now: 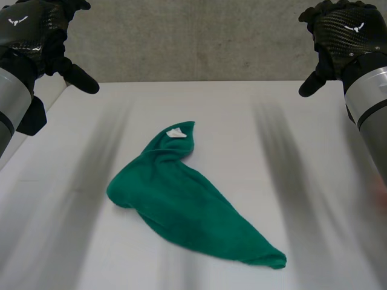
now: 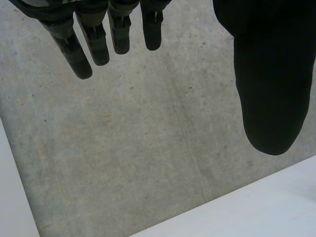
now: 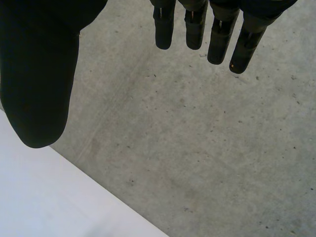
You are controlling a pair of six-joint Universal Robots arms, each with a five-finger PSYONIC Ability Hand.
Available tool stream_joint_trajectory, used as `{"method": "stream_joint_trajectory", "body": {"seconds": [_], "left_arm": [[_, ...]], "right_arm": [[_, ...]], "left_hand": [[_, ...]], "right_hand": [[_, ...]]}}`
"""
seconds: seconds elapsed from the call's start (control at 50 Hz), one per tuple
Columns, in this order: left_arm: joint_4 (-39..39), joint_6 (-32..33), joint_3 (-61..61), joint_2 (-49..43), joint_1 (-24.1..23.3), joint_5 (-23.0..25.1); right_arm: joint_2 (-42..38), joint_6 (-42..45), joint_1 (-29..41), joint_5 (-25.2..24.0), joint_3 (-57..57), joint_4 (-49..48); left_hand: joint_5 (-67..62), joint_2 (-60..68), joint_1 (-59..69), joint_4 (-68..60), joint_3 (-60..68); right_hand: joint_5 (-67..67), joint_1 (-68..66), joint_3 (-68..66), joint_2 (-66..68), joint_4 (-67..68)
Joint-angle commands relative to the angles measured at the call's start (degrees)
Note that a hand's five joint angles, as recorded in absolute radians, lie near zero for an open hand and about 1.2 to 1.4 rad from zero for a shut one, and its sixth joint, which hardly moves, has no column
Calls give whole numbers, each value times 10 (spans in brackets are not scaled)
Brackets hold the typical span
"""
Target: Fold the towel.
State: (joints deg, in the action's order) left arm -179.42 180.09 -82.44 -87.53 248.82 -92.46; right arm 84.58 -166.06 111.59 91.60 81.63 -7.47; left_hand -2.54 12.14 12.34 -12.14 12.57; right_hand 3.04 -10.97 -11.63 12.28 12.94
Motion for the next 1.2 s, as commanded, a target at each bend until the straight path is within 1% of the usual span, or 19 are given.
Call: {"method": "stream_joint_trajectory", "body": {"seconds": [0.02,0.14,0.22,0.34,0.4,0.48,0.52,0.56,0.58,0.7,0.76,0.78,0.84,0.9,1.02,1.1,1.14,1.16,1.2], "left_arm": [[-8,2,1,-3,0,0],[-11,3,0,-6,0,0],[-4,4,7,-27,0,-1],[63,-3,3,-80,11,-4],[99,-24,-4,-104,17,-5],[150,-96,-35,-162,66,3],[154,-107,-41,-166,74,4],[157,-133,-65,-172,91,11],[157,-138,-77,-173,98,18],[149,-155,-147,-173,119,127],[145,-157,-159,-175,119,153],[140,-157,-163,-178,118,160],[121,-158,-166,-194,110,159],[115,-158,-167,-198,108,158],[89,-158,-164,-217,102,148],[74,-158,-166,-219,100,131],[70,-158,-168,-221,98,127],[67,-157,-168,-223,95,125],[66,-157,-168,-226,89,125]], "right_arm": [[-1,0,0,0,0,0],[-3,3,0,-4,-1,1],[-6,28,-1,-34,-2,9],[-7,130,-1,-117,-2,49],[-13,171,-2,-153,-15,89],[-41,178,-1,-187,-38,129],[-53,177,-1,-196,-46,138],[-105,170,5,-229,-82,164],[-134,162,12,-244,-108,175],[-270,109,44,-304,-231,210],[-304,96,53,-319,-263,216],[-338,85,63,-331,-299,219],[-425,45,88,-336,-386,220],[-474,17,103,-335,-437,220],[-583,-25,138,-331,-545,219],[-650,-27,158,-298,-617,218],[-683,-27,162,-263,-657,216],[-700,-27,165,-242,-679,214],[-715,-26,169,-229,-698,210]], "left_hand": [[20,-16,-18,16,-20],[20,-16,-18,16,-20],[5,-1,-3,1,-5],[0,4,2,-4,0],[3,1,-1,-1,-3],[1,3,1,-3,-2],[1,3,1,-3,-2],[-4,8,6,-8,3],[-9,13,11,-13,8],[-9,13,11,-13,8],[-5,9,7,-9,5],[-5,9,7,-9,5],[-9,13,11,-13,8],[-10,14,12,-14,10],[-214,218,216,-218,213],[-385,389,387,-389,385],[-432,436,434,-436,432],[-484,488,486,-488,484],[-523,527,525,-527,523]], "right_hand": [[-30,10,16,-23,-29],[-30,10,16,-23,-29],[-30,10,16,-23,-29],[-30,10,16,-23,-29],[-30,10,16,-23,-29],[-30,10,16,-23,-29],[-30,10,16,-23,-29],[-30,10,16,-23,-29],[-30,10,16,-23,-29],[-30,10,16,-23,-29],[-30,10,16,-23,-29],[-30,10,16,-23,-29],[-30,10,16,-23,-29],[-30,10,16,-23,-29],[-30,10,16,-23,-29],[-30,10,16,-23,-29],[16,-36,-30,23,17],[86,-106,-100,93,87],[205,-226,-219,213,206]]}}
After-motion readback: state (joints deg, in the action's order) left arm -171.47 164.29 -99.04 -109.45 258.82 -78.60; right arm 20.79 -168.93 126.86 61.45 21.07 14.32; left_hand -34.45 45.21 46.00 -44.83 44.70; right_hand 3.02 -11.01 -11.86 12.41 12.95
